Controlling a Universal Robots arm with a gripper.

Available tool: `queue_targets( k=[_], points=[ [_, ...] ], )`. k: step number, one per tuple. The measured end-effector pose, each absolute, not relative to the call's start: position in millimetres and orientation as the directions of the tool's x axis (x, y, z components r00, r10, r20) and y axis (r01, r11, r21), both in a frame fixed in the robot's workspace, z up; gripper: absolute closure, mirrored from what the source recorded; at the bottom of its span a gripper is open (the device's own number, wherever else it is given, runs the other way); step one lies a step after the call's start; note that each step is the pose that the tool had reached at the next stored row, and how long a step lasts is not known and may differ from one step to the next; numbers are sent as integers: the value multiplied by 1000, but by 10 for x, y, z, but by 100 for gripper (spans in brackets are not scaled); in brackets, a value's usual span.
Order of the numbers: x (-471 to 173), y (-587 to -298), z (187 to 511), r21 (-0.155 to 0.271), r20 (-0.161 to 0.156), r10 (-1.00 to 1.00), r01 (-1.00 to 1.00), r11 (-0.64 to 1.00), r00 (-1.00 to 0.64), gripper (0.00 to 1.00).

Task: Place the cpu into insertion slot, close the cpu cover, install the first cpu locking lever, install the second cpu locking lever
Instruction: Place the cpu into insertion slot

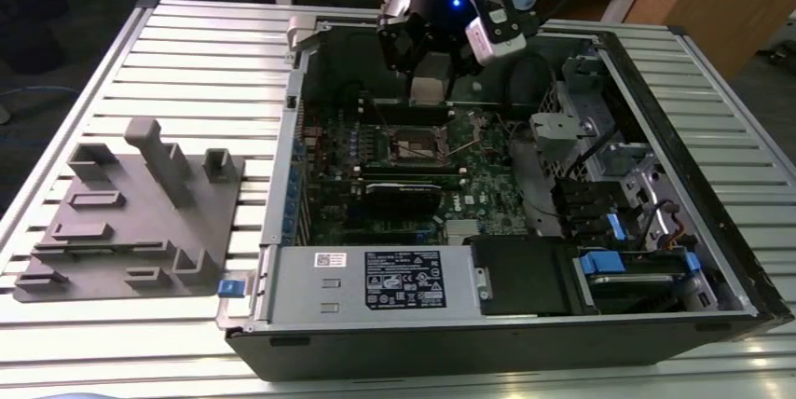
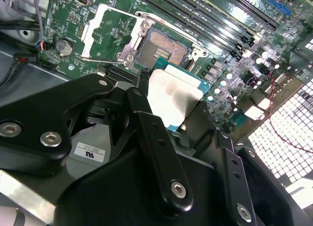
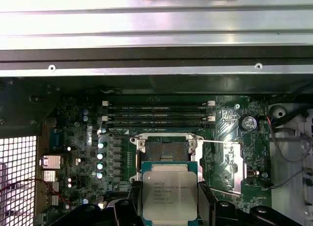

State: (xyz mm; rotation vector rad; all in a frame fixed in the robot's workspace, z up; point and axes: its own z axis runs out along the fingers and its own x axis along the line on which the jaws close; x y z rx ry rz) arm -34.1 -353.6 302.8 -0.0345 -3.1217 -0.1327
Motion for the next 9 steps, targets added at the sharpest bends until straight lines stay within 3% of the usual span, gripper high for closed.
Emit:
queue_targets(
  k=[9],
  points=[
    [-341, -3536, 3016, 85, 18, 21, 23, 996, -1000, 46]
  ],
)
